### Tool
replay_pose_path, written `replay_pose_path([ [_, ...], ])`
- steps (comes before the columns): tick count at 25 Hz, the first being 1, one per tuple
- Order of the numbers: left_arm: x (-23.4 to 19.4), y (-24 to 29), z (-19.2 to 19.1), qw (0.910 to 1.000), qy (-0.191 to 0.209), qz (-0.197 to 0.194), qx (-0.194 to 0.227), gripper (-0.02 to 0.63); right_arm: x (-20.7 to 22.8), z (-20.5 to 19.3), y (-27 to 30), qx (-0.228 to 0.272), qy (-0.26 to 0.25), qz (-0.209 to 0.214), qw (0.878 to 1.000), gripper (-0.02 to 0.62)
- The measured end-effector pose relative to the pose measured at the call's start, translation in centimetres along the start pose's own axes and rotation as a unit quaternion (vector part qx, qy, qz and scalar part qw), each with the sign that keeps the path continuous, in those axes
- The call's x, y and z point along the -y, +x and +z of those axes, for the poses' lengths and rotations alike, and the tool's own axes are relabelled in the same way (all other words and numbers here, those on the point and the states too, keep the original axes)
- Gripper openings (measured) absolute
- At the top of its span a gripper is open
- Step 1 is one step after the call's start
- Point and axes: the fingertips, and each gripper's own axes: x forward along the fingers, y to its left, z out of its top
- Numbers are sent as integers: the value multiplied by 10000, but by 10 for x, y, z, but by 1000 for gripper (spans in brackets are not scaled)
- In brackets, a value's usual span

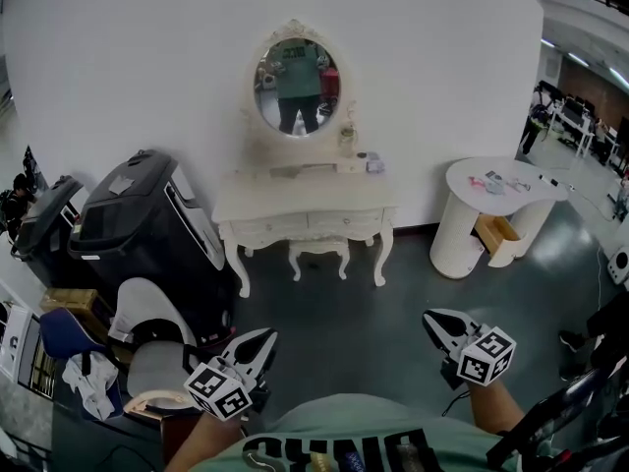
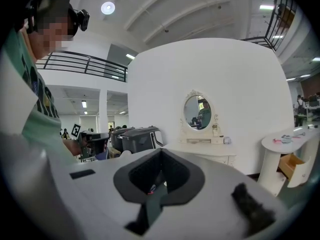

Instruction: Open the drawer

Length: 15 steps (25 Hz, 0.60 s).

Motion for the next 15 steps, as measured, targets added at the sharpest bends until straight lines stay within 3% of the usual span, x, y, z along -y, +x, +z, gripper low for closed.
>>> replay_pose_path([
  [15, 86, 96, -25, 9997, 52, -225, -114, 8, 88, -7, -93, 58, 21, -105, 9999, 9],
])
